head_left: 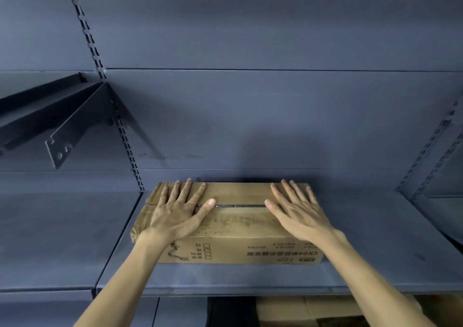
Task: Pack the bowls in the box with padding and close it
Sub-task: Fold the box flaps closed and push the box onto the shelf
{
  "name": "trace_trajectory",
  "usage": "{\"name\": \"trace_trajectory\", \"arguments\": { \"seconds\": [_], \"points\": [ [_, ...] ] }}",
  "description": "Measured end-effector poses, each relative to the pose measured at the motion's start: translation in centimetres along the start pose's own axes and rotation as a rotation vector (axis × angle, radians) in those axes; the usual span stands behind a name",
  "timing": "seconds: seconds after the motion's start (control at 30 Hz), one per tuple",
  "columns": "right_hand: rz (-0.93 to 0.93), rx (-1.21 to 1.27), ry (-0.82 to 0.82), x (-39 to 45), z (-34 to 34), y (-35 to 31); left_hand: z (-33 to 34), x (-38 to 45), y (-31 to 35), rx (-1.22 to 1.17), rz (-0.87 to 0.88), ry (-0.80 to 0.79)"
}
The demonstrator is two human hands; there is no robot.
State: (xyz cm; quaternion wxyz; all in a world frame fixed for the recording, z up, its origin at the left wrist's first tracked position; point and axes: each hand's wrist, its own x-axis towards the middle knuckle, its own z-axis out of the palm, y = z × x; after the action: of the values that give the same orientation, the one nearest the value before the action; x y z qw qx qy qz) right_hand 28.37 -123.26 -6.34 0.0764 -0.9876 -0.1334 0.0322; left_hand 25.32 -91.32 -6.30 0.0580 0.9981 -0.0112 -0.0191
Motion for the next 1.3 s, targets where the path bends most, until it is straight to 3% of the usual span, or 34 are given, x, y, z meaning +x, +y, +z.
{"name": "trace_trajectory", "arguments": {
  "seconds": [0.6, 1.3],
  "points": [
    [0.014, -0.04, 0.103, 1.0, 1.7, 0.2, 0.9, 0.9, -0.1, -0.001, -0.031, 0.067],
    [-0.016, -0.061, 0.029, 1.3, 0.9, 0.7, 1.0, 0.7, 1.8, -0.023, -0.057, 0.05]
  ]
}}
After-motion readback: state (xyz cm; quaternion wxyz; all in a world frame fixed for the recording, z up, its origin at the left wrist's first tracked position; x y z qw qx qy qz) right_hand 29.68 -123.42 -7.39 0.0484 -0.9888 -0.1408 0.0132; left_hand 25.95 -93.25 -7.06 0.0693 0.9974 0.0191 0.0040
